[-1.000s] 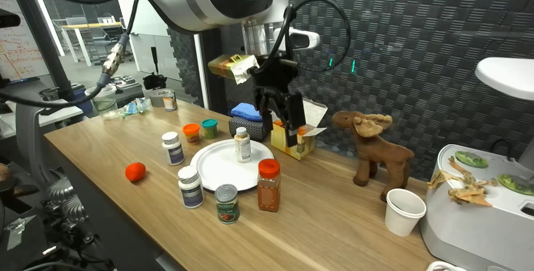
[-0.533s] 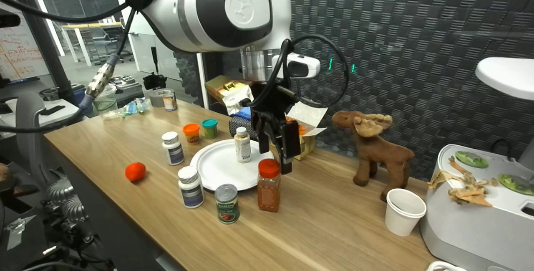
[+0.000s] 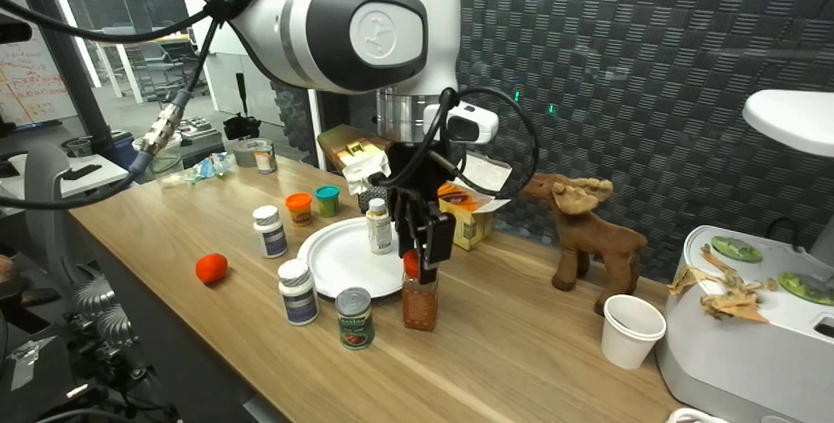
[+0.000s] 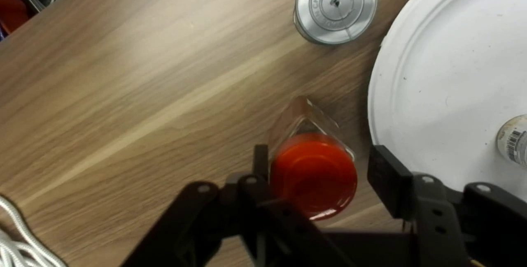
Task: Put the bottles on the red object on the plate
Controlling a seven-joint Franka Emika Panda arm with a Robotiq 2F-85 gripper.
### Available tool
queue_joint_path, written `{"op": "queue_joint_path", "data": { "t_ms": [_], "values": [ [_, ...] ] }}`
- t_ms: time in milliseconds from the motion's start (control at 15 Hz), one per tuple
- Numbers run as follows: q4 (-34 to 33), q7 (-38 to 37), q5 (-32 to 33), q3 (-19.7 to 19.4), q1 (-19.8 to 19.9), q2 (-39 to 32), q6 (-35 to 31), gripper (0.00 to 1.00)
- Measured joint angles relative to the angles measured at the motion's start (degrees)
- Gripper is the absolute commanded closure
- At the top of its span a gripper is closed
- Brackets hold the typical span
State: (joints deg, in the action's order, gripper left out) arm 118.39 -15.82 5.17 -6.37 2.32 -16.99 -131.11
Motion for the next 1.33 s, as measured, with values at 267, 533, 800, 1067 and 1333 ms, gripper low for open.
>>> {"op": "queue_joint_path", "data": {
  "t_ms": [267, 533, 800, 1067, 1333],
  "values": [
    [-0.09, -1.0, -0.44, 0.03, -0.04, 0.45, 2.08, 0.76],
    [-0.2, -5.2, 0.61, -0.24, -0.13, 0.93, 3.22, 0.76],
    [-2.2, -7.74, 4.96, -0.19, -1.44, 2.84, 4.81, 0.76],
    [-6.7, -6.9, 6.35, 1.21, -3.57, 2.34, 7.36, 0.76],
    [-10.99, -2.58, 5.54, 3.73, -4.23, -0.82, 9.57, 0.76]
  ]
}}
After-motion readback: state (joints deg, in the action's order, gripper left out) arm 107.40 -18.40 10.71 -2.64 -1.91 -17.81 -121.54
